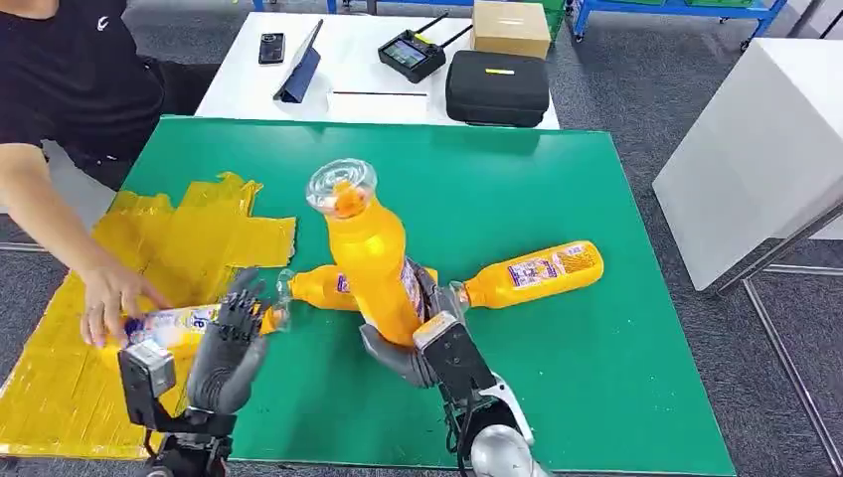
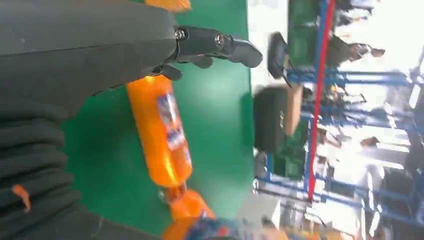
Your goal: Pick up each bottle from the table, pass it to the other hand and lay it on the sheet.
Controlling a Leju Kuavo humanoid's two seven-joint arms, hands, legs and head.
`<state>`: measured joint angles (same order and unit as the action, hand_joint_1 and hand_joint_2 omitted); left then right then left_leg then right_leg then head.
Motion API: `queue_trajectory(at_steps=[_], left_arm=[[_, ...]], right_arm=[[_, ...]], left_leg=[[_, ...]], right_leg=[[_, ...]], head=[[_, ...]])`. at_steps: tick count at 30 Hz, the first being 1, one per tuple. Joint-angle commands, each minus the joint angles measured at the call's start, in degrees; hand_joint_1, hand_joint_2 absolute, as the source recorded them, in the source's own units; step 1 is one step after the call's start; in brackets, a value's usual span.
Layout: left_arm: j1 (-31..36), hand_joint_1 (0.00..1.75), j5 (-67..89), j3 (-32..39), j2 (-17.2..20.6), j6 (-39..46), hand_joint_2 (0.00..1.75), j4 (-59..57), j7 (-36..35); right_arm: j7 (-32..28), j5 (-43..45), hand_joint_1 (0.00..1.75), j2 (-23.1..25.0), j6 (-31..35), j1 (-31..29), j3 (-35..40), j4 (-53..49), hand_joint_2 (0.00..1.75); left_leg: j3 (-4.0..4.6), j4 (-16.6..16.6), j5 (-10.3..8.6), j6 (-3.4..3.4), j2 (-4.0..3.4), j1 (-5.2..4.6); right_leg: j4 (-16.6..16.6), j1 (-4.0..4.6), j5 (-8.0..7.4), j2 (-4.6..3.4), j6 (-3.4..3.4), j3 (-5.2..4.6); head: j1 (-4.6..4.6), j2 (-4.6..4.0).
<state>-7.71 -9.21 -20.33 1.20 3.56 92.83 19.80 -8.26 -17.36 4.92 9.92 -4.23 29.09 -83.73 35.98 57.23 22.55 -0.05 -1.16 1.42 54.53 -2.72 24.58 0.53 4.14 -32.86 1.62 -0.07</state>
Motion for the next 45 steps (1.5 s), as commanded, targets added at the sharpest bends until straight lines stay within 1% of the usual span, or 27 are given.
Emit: queue_trajectory(at_steps=[1,10,11,13,14,16,17,18,19,20,22,23,24,27,29,32,33,34,35,36,38,39,40,41,43,44,45], left_arm=[[5.0,0.0,3.0,-6.0,-0.5,1.6,1.75,-0.3,-0.5],[4.8,0.0,3.0,-5.9,-0.3,1.5,1.75,-0.4,-0.5],[5.2,0.0,2.9,-6.1,-0.5,1.6,1.75,-0.4,-0.5],[5.7,0.0,2.7,-6.3,-0.9,1.7,1.75,-0.2,-0.7],[6.0,0.0,2.4,-6.6,-0.8,1.7,1.75,-0.1,-0.8],[5.9,0.0,1.5,-6.3,-1.2,2.4,1.75,0.7,-1.4],[6.1,0.0,1.4,-6.4,-1.3,2.6,1.75,0.9,-1.5],[5.9,0.0,0.5,-6.1,-1.6,2.8,1.75,1.3,-2.1],[5.9,0.0,0.5,-6.1,-1.6,2.9,1.75,1.5,-2.1],[5.6,0.0,0.0,-5.7,-1.9,3.3,1.75,1.7,-2.6],[5.5,0.0,-0.4,-5.6,-2.0,3.3,1.75,1.7,-2.8],[5.3,0.0,-0.7,-5.4,-1.9,3.3,1.75,1.8,-2.9],[5.1,0.0,-0.8,-4.8,-2.1,3.6,1.75,2.0,-2.8],[4.5,0.0,-1.7,-2.9,-2.8,4.2,1.75,2.5,-3.0],[4.1,0.0,-2.2,-1.7,-3.1,4.4,1.75,2.5,-3.2],[3.3,0.0,-2.7,-0.2,-3.3,4.7,1.75,2.7,-3.2],[3.1,1.69,-3.0,0.0,-3.1,4.8,1.75,2.8,-2.8],[2.8,1.75,-3.1,0.2,-3.0,5.0,1.75,2.9,-2.7],[2.2,1.75,-3.1,0.4,-3.0,5.3,1.75,3.3,-2.1],[2.0,1.75,-3.1,0.4,-2.8,5.5,1.75,3.4,-1.9],[1.2,1.75,-3.3,0.5,-2.5,6.0,1.75,3.9,-1.3],[0.9,1.75,-3.4,0.6,-2.5,6.1,1.75,4.1,-1.1],[0.9,1.75,-3.4,0.5,-2.5,6.2,1.75,4.1,-1.1],[0.9,1.75,-3.4,0.5,-2.5,6.2,1.75,4.1,-1.1],[0.9,1.75,-3.4,0.5,-2.5,6.3,1.75,4.3,-0.9],[0.9,1.75,-3.4,0.5,-2.5,6.5,1.75,4.4,-0.8],[0.8,1.75,-2.6,0.8,-2.6,7.8,1.75,4.6,-0.3]], right_arm=[[5.4,-5.0,1.75,2.7,-0.9,-7.9,5.0,12.2,1.75],[5.7,-5.4,1.75,2.2,-1.4,-8.0,5.4,12.1,1.75],[7.6,-7.3,1.75,2.5,-2.8,-9.1,7.1,14.1,1.75],[8.4,-9.6,1.75,4.2,-3.6,-10.5,9.3,18.1,1.75],[8.8,-11.0,1.75,5.2,-4.2,-11.3,10.7,20.2,1.75],[9.4,-14.6,1.75,6.9,-4.5,-12.9,14.6,24.0,1.75],[9.3,-15.2,1.75,7.1,-5.1,-14.4,16.5,25.9,1.75],[9.0,-16.3,1.75,7.6,-5.1,-16.5,18.4,28.7,1.75],[8.8,-16.5,1.75,8.0,-5.2,-17.0,19.0,29.7,1.75],[8.1,-18.9,1.75,8.8,-4.3,-18.3,21.5,31.9,1.75],[8.1,-19.2,1.75,9.1,-4.1,-18.2,22.0,32.2,1.75],[8.1,-19.7,1.75,9.2,-4.0,-18.6,23.2,32.8,1.75],[8.2,-21.4,1.75,9.1,-3.3,-19.0,25.1,33.2,1.75],[7.7,-22.7,1.75,9.7,-4.0,-19.7,29.2,34.5,1.75],[7.2,-22.7,1.75,10.2,-4.5,-20.1,31.2,35.0,1.75],[7.0,-21.9,1.75,10.1,-4.5,-20.4,32.4,34.5,1.75],[7.0,-21.4,1.75,10.0,-4.7,-20.5,32.6,34.3,1.75],[7.1,-21.1,1.75,9.8,-4.6,-20.6,32.5,34.2,1.75],[7.2,-20.8,1.75,9.6,-4.5,-20.6,32.4,34.0,1.75],[7.3,-20.6,1.75,9.4,-4.6,-20.7,32.3,34.0,1.75],[7.4,-20.3,1.75,9.1,-4.5,-20.7,31.8,33.9,1.75],[7.4,-20.2,1.75,9.1,-4.5,-20.8,31.5,33.9,1.75],[7.4,-20.2,1.75,9.1,-4.5,-20.9,31.4,33.9,1.75],[7.4,-20.2,1.75,9.1,-4.5,-20.9,31.4,33.9,1.75],[7.6,-20.2,1.75,9.4,-4.3,-20.9,31.1,34.2,1.75],[7.7,-20.2,1.75,9.7,-4.3,-21.1,30.9,34.5,1.75],[8.1,-20.4,1.75,9.9,-3.4,-21.0,30.3,34.8,1.75]], left_leg=[[-0.13,0.0,0.02,0.05,0.02,0.02],[-0.11,0.0,0.0,0.04,0.05,0.02],[-0.14,0.0,0.02,0.05,0.07,0.02],[-0.04,0.0,-0.03,0.02,0.01,0.01],[-0.14,0.0,0.02,0.03,-0.02,0.03],[-0.03,0.0,-0.02,-0.01,-0.1,0.05],[-0.13,0.0,0.02,0.0,-0.11,0.04],[-0.08,0.0,0.0,-0.01,-0.1,0.03],[-0.02,0.0,-0.02,-0.01,-0.09,0.05],[-0.08,0.0,0.03,0.01,-0.16,0.07],[-0.05,0.0,-0.01,0.0,-0.16,0.06],[-0.13,0.0,0.01,0.01,-0.08,0.05],[-0.07,0.0,-0.03,0.0,0.0,0.06],[-0.19,0.0,0.02,0.05,0.04,0.05],[-0.04,0.0,-0.05,0.01,-0.04,0.06],[-0.13,0.0,-0.01,0.01,0.11,0.07],[-0.03,0.0,-0.05,0.0,0.07,0.08],[-0.11,0.0,-0.02,0.02,0.11,0.06],[-0.07,0.0,-0.05,0.01,0.09,0.05],[-0.18,0.0,-0.01,0.03,0.15,0.06],[-0.01,0.0,-0.07,0.01,0.08,0.06],[-0.07,0.0,-0.05,0.03,0.11,0.05],[0.0,0.0,-0.08,0.01,0.1,0.06],[-0.08,0.0,-0.05,0.04,0.18,0.06],[0.02,0.0,-0.1,0.0,0.13,0.05],[-0.07,0.0,-0.05,0.02,0.18,0.06],[-0.01,0.0,-0.09,0.01,0.14,0.04]], right_leg=[[0.0,0.05,0.01,-0.07,-0.29,0.1],[0.0,0.03,0.04,-0.02,-0.23,0.13],[0.0,0.05,0.06,-0.02,-0.3,0.17],[0.0,0.03,0.01,-0.06,-0.22,0.05],[0.0,0.06,0.04,-0.14,-0.37,0.11],[0.0,0.07,-0.02,-0.16,-0.21,0.01],[0.1,0.08,0.02,-0.21,-0.35,0.06],[0.0,0.07,0.01,-0.18,-0.3,0.02],[0.0,0.08,-0.01,-0.15,-0.22,-0.01],[0.1,0.11,0.01,-0.25,-0.32,0.0],[0.1,0.09,-0.01,-0.22,-0.24,-0.02],[0.1,0.09,0.04,-0.18,-0.33,0.07],[0.1,0.09,0.03,-0.07,-0.26,0.03],[0.1,0.08,0.11,-0.06,-0.39,0.14],[0.1,0.07,0.03,-0.09,-0.21,0.01],[0.1,0.1,0.12,0.03,-0.36,0.12],[0.1,0.1,0.06,0.01,-0.26,0.0],[0.1,0.09,0.11,0.02,-0.36,0.06],[0.1,0.07,0.08,0.04,-0.27,0.03],[0.1,0.1,0.12,0.06,-0.39,0.14],[0.0,0.08,0.05,0.05,-0.21,-0.03],[0.1,0.07,0.08,0.05,-0.28,0.04],[0.0,0.08,0.05,0.07,-0.22,-0.02],[0.1,0.08,0.1,0.11,-0.33,0.07],[0.0,0.06,0.05,0.1,-0.2,-0.05],[0.1,0.09,0.1,0.11,-0.32,0.06],[0.0,0.06,0.06,0.09,-0.24,-0.01]], head=[[0.02,0.0],[0.0,0.0],[0.02,0.0],[0.02,0.0],[0.0,0.0],[0.02,0.0],[0.02,0.0],[0.02,0.0],[0.0,0.0],[0.0,0.0],[0.0,0.0],[0.02,0.0],[0.0,0.0],[0.02,0.0],[0.02,0.0],[0.0,0.0],[0.02,0.0],[0.02,0.0],[0.02,0.0],[0.02,0.0],[0.0,0.0],[0.02,0.0],[0.0,0.0],[0.0,0.0],[0.0,0.0],[0.0,0.0],[0.02,0.0]])
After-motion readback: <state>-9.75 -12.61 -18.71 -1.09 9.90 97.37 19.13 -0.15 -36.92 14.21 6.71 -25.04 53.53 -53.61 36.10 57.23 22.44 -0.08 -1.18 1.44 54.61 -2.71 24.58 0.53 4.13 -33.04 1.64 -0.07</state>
